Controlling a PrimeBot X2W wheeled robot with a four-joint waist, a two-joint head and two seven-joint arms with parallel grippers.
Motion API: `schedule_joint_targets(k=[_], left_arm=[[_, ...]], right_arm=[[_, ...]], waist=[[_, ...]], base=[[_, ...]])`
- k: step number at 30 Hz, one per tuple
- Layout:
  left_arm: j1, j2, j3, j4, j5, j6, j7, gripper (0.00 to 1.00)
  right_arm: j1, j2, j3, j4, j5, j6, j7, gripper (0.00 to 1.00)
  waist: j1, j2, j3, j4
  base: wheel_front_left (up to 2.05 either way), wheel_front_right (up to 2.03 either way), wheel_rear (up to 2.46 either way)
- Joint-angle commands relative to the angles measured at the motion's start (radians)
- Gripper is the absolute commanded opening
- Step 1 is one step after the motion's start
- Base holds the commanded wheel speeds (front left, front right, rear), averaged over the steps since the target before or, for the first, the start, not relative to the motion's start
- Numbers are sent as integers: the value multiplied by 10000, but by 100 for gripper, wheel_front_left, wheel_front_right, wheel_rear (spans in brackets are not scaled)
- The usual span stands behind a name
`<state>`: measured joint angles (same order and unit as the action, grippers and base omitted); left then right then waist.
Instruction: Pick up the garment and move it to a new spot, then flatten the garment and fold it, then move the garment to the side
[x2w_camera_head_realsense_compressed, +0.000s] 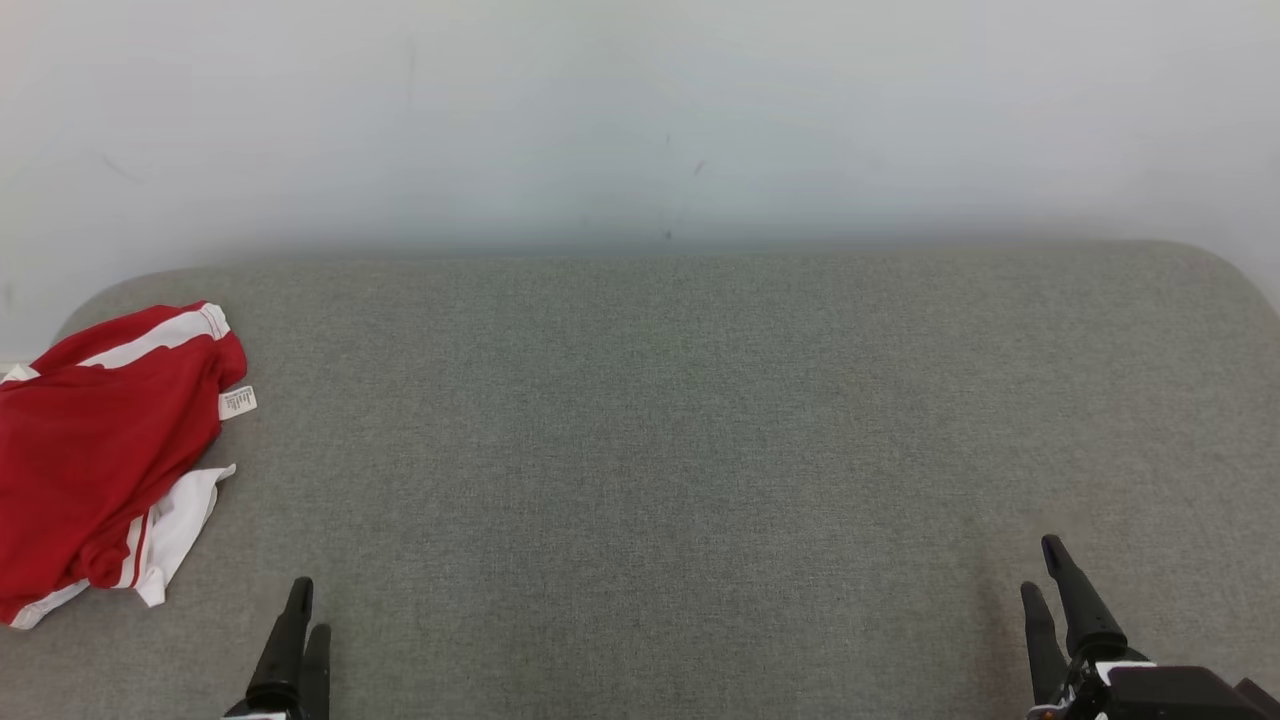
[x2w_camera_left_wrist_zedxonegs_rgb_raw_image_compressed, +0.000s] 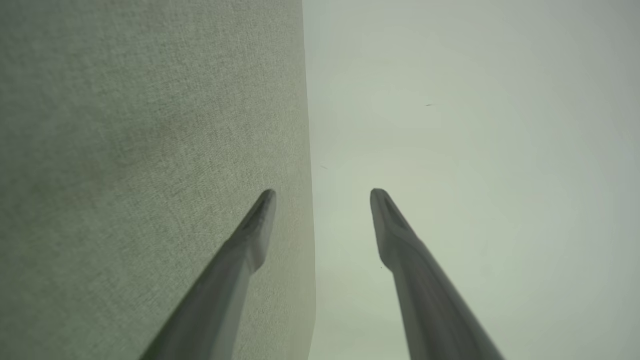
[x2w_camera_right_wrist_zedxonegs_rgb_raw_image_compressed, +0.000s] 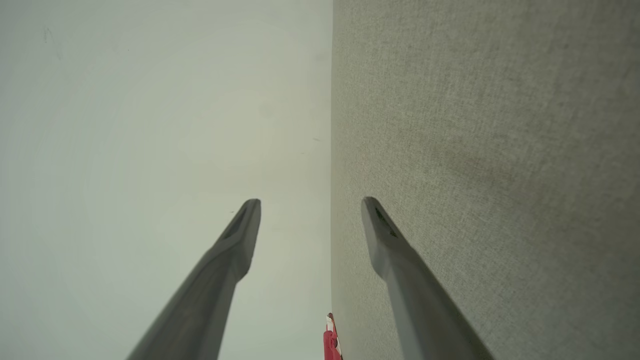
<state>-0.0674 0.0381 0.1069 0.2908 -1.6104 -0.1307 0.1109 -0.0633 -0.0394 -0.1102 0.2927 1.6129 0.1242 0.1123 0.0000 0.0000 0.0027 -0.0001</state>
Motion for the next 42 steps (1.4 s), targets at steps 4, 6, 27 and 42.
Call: schedule_joint_targets(k=[4,6,27,42], left_arm=[[11,26,-230,-134,100,0,-258,100],[51,30,-315,-137,171,0,-363,100],[337,60,-637,-361,2892,431,-1264,100],[489,80,-1330,-508,6442,811,-1812,100]], right_arm=[[3,-36,220,-224,-179,7,-276,100],[49,-40,286,-257,-319,9,-379,100],[441,-64,395,-434,-3695,28,-1267,100],[777,-83,475,-623,-6801,41,-1816,100]], waist=[[0,0,-51,2],[0,0,-72,5],[0,0,-267,62],[0,0,-413,164]], base=[[0,0,0],[0,0,0],[0,0,0],[0,0,0]])
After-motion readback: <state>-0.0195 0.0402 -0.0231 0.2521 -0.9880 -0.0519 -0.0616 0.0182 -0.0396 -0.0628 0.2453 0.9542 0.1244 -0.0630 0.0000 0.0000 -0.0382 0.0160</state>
